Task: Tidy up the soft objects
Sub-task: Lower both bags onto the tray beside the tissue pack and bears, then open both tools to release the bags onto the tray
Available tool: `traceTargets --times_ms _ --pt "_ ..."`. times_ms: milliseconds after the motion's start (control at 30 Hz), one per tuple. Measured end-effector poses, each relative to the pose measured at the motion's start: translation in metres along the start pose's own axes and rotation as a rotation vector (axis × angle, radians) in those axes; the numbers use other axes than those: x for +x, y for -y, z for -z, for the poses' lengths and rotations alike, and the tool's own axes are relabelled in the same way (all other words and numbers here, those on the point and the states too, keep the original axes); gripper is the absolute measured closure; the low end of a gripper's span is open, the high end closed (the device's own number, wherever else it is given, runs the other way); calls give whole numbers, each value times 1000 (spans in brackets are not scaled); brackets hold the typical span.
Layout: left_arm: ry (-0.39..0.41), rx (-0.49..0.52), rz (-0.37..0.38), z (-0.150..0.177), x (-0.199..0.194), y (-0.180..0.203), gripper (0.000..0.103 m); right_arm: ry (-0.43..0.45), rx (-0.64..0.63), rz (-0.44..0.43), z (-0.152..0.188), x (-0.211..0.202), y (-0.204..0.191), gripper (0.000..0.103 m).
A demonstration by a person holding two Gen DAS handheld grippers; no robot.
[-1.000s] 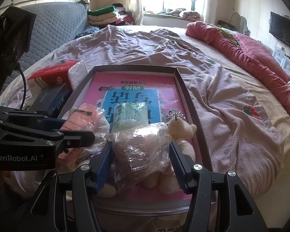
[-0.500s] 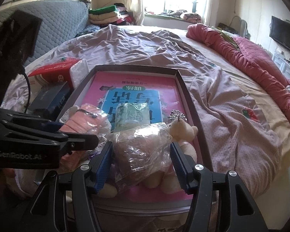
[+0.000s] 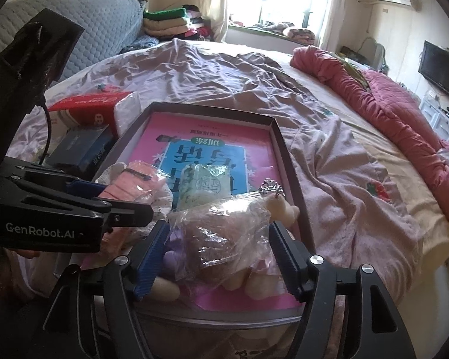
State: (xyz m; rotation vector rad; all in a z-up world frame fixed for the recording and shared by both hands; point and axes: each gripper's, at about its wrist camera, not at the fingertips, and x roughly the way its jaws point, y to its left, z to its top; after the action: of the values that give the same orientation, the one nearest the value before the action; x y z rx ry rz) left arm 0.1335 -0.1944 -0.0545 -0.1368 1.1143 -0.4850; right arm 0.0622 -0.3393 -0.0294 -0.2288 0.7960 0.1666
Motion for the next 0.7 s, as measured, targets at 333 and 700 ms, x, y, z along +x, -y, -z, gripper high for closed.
traceTargets --times_ms 333,700 --pt "11 1 6 0 -7 -1 50 6 -5 3 -1 0 -4 30" --pt "39 14 10 -1 -21 -1 44 27 18 25 -3 -8 5 29"
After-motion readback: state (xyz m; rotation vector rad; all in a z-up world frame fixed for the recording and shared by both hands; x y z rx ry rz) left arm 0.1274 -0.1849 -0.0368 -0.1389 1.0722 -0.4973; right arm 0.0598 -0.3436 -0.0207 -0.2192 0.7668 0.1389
